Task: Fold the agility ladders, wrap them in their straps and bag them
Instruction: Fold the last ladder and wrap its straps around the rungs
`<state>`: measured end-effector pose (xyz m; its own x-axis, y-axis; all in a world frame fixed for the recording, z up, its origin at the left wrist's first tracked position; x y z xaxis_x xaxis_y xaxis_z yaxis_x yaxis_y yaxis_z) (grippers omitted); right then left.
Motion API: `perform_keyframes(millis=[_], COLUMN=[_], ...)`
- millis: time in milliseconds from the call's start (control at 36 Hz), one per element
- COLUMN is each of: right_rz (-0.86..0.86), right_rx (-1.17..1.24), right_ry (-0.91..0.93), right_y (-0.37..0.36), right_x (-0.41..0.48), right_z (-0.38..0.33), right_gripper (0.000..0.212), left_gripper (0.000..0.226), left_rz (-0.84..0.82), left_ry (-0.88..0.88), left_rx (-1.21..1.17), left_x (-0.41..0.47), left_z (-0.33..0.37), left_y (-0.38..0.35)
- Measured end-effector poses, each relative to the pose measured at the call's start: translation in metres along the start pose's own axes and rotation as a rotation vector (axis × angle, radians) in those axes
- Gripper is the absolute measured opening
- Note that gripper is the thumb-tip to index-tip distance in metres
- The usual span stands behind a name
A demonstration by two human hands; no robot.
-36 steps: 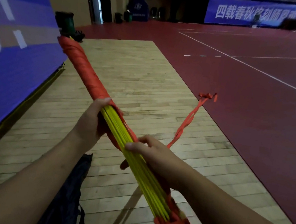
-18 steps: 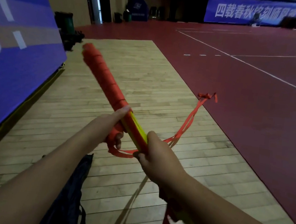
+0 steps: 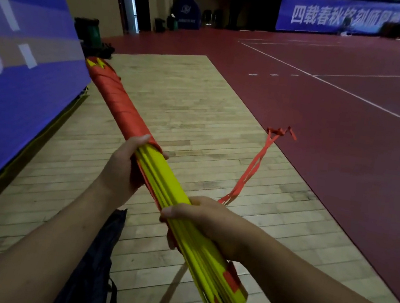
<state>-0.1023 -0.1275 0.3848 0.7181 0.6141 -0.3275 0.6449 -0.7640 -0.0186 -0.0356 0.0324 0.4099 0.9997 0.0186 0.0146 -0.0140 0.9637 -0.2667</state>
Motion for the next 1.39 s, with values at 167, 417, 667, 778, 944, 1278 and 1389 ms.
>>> perform_keyframes(millis=[167,417,667,778,944,1278,1389], right_rz=[0.263,0.625,0.381,0.089,0.079,0.501,0.619], right_rx=[-0.278,-0.794,-0.410,-0.092,0.010,-0.572,-0.867], right_ry=[0.133,0.144,0.106,-0.059,0.050,0.192,0.215], right_y=[0.009,0.008,0.007,0.008,-0.014,0.026,0.019], right_x=[-0.003,-0.002,0.004,0.002,-0.003,-0.010,-0.010], right_z=[-0.010,-0.004,0.000,0.002,-0.010,-0.017,-0.013], right_gripper=[0.020,0.030,0.047,0.065,0.020,0.028,0.027], left_gripper=[0.038,0.059,0.031,0.033,0.048,0.082,0.060], left_rz=[-0.067,-0.046,-0.064,-0.196,-0.086,-0.259,-0.224], left_ry=[0.123,0.184,-0.034,-0.103,-0.095,0.140,0.087], left_rx=[0.073,0.527,0.217,0.183,0.124,0.447,0.352], left_x=[0.000,0.002,0.000,-0.006,-0.004,-0.005,-0.007], left_z=[0.002,-0.022,-0.009,0.001,0.001,-0.007,-0.012], left_y=[-0.002,-0.010,0.000,-0.006,-0.007,-0.008,-0.023])
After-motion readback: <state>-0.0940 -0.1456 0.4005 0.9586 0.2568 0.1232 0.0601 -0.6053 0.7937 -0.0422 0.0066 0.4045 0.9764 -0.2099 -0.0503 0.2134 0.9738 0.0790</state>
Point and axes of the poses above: each hand's wrist, its own x-axis towards the middle knuckle, its own y-axis out of the back of the hand, z = x × y, the point moved 5 cm from there along x, towards the middle knuckle, and after that the axes turned 2 degrees about -y, right-handed, at the moved point
